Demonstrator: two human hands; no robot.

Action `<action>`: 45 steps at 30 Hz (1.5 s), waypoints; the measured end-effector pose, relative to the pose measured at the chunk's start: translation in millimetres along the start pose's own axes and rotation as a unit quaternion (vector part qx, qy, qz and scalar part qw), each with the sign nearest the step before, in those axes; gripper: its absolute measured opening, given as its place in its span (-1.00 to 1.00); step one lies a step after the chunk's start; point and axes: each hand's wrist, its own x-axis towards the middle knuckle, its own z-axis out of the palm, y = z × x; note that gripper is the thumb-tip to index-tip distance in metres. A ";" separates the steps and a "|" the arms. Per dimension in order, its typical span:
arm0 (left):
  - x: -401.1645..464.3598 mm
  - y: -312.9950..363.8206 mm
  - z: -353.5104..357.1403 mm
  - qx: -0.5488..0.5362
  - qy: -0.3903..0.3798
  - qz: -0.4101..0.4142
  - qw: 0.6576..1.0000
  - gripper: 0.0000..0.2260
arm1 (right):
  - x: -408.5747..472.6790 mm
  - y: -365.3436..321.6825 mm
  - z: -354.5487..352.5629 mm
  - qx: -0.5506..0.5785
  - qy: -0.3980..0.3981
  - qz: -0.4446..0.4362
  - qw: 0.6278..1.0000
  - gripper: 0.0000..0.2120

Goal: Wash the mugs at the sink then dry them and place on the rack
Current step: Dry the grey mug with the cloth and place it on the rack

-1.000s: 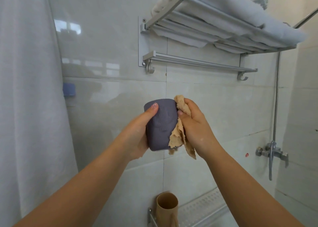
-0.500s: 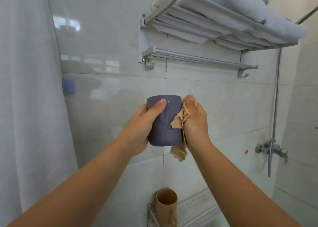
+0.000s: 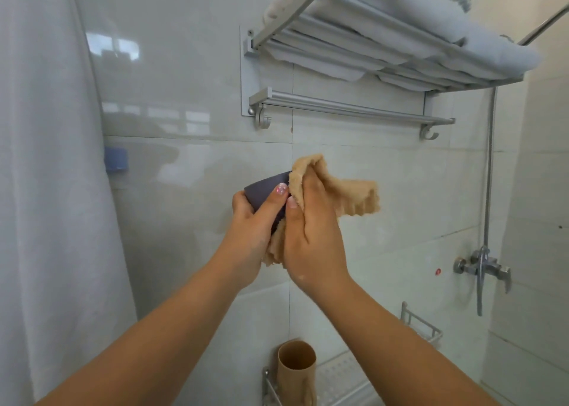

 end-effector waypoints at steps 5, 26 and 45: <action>-4.0 -5.3 3.7 0.039 -0.002 0.010 0.999 -0.66 | 23.1 7.3 -14.5 0.113 0.004 0.146 0.983 -0.63; 2.3 11.3 12.9 -0.038 0.050 0.011 0.998 -0.61 | 3.4 0.9 6.4 0.149 0.057 0.144 0.977 -0.47; 2.6 10.0 17.1 0.079 0.010 0.228 0.970 -0.49 | 16.7 -18.2 -24.0 0.582 -0.030 0.452 0.675 -0.73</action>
